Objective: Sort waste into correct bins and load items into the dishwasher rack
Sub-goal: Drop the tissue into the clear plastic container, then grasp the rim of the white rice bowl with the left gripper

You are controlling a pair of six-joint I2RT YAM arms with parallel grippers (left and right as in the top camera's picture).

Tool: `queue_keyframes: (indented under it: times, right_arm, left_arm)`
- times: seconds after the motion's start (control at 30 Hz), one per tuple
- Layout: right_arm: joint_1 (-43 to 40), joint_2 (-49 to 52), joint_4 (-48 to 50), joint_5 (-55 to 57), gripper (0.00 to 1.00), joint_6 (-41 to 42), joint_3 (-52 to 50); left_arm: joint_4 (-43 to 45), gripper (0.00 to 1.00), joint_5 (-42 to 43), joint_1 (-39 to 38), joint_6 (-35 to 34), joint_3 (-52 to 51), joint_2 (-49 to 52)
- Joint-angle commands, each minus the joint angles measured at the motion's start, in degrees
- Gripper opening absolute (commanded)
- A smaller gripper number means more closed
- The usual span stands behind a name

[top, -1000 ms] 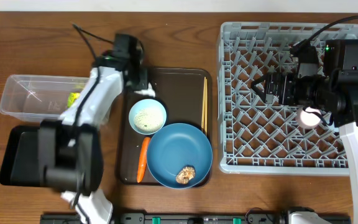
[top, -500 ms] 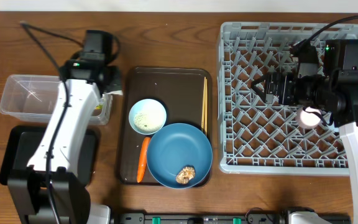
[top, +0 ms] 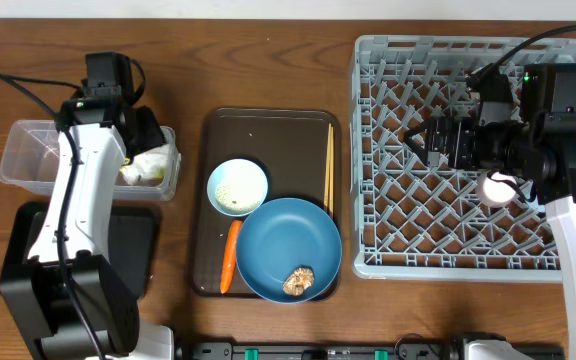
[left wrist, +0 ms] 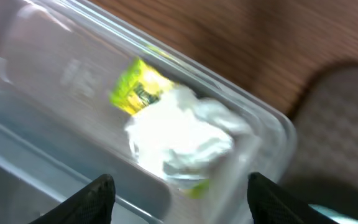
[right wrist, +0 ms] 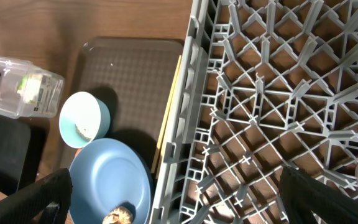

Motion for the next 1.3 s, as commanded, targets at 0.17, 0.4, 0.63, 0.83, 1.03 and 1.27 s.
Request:
queue_keyframes:
  times: [0.17,0.4,0.63,0.83,1.03,1.27]
  right_arm:
    - [0.4,0.1,1.2,0.0,0.99,0.3,0.3]
    - [0.4,0.1,2.8,1.5,0.99,0.3,0.3]
    - [0.4,0.1,2.3,1.4,0.99,0.3,0.3]
    - [0.4,0.1,2.3,1.4,0.99,0.3,0.3]
    - [0.4,0.1,2.2,1.4,0.99,0.3,0.3]
    - [0.4,0.1,2.1,1.4,0.99,0.3,0.3]
  left_arm:
    - [-6.4,0.68,11.2,-8.2,7.4,0.0,-4.4]
    - [-7.4,0.66,11.2,-19.3,6.6,-2.0,-4.3]
    - [1.4,0.5,11.1,-25.0,1.1,-9.1,-2.8]
    - [12.4,0.51,11.1,-27.7,0.7,-14.8,0.1]
    - [15.6,0.5,10.6,-29.2,3.9,-15.7,4.7]
    - [18.4,0.4,8.8,-31.0,7.4,-15.7,9.4]
